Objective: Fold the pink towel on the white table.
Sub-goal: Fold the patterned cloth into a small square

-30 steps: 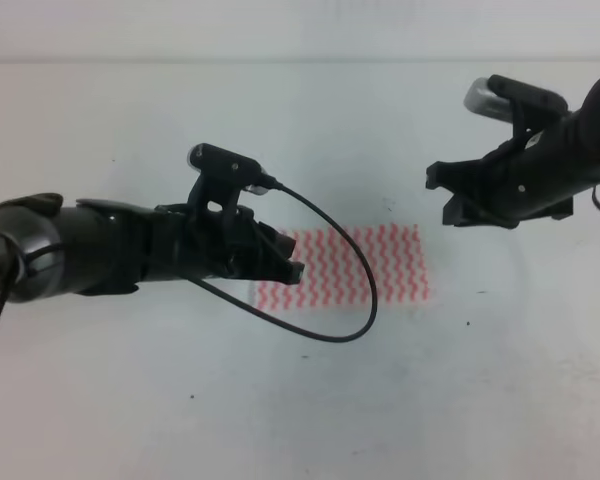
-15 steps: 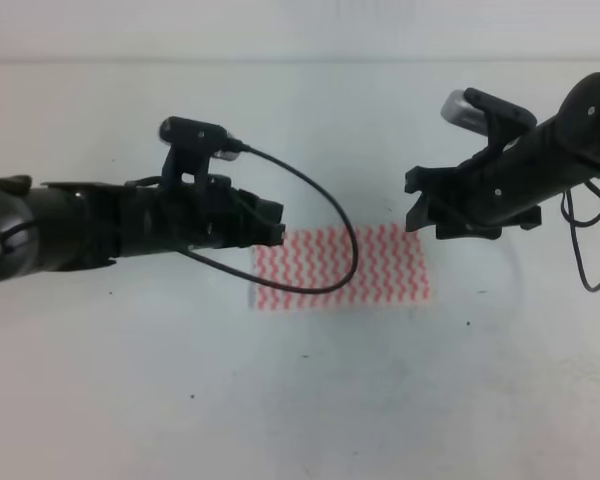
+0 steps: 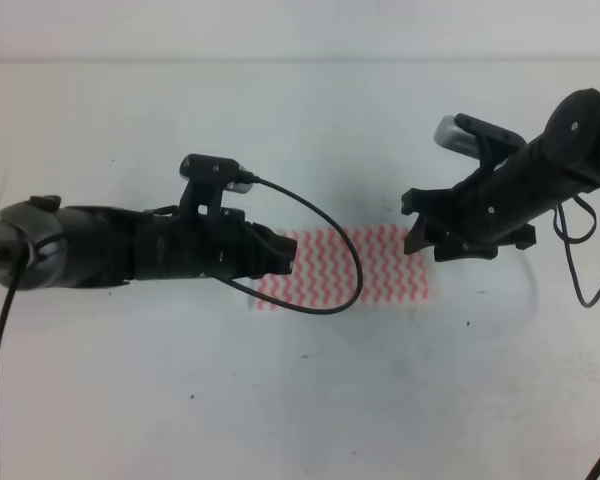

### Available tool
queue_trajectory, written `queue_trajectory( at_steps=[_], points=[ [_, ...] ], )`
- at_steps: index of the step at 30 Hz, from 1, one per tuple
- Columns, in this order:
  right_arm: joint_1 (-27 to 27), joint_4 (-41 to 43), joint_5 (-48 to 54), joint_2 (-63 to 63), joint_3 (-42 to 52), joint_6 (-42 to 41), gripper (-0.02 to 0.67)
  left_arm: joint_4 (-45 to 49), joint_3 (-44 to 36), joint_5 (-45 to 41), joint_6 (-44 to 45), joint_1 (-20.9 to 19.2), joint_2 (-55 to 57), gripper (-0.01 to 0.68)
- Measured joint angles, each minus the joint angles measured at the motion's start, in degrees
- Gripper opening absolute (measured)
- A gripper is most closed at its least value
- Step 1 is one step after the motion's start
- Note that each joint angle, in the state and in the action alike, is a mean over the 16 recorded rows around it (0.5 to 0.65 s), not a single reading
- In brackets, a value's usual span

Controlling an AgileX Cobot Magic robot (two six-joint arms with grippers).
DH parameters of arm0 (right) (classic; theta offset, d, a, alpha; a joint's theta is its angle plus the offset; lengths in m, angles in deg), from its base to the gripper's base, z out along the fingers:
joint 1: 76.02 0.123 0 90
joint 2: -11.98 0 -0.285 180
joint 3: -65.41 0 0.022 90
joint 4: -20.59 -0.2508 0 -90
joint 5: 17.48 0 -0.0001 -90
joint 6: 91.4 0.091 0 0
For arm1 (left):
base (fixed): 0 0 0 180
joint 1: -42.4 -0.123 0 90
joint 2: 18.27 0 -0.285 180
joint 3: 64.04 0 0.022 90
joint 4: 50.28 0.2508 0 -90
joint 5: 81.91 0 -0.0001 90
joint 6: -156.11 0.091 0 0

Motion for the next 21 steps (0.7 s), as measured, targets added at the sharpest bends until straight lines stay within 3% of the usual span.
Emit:
queue_trajectory(
  at_steps=[21],
  points=[
    [0.00, 0.03, -0.22, -1.26, -0.01, -0.30, 0.314, 0.38, 0.02, 1.26, -0.31, -0.01, 2.42, -0.005]
  ],
)
